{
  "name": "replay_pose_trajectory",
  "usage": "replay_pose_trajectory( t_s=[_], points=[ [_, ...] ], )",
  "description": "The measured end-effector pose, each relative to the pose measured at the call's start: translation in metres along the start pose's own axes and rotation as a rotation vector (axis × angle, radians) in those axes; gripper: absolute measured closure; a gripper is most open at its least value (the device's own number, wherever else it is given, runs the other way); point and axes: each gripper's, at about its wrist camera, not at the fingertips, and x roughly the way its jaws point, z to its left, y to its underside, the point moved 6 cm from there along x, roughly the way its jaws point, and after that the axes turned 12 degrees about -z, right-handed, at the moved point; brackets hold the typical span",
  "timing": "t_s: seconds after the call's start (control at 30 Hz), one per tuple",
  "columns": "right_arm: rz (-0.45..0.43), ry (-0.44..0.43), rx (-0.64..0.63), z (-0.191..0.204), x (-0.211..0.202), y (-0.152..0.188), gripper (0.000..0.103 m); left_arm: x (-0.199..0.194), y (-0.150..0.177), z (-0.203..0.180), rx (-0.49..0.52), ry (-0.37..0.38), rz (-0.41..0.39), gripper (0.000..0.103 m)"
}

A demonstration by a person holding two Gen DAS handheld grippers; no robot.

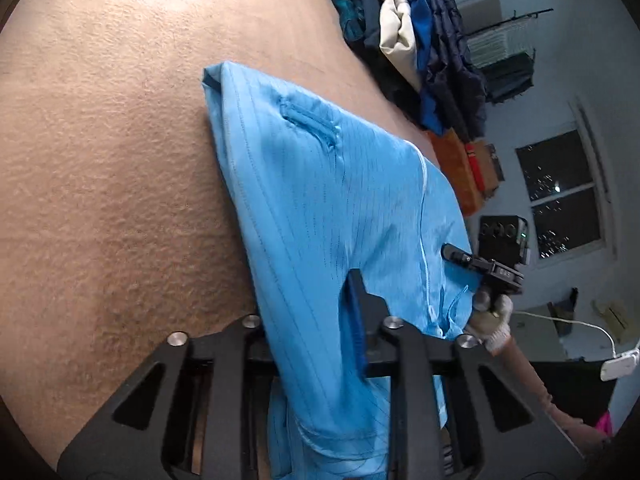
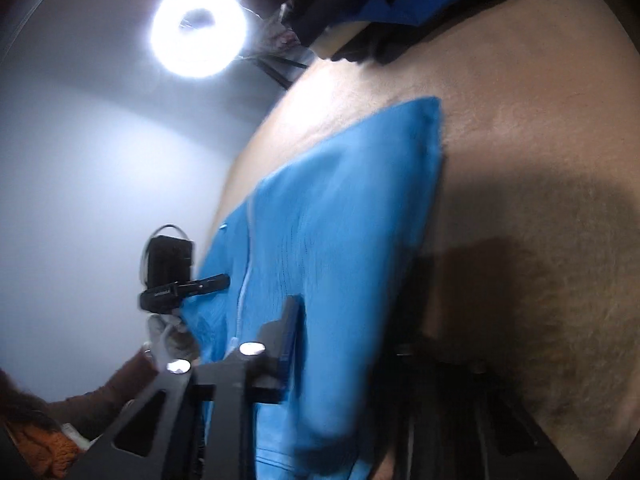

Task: Fold large clothes
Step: 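Grasp the folded coat's end with both tools and lift it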

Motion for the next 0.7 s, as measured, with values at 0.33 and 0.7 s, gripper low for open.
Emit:
replay_pose_trajectory(
  t_s=[0.33,0.7],
  points=[
    [-0.023,0.346,-0.299,0.071,-0.011,0.004,0.098,-0.019,0.008,-0.058,0.260,-0.165,-0.060,0.097],
    [-0.088,0.415,-0.413,0.129,-0.055,-0.017,0.099,-0.045,0.010,-0.121,0.322,-0.123,-0.095,0.097]
  ],
)
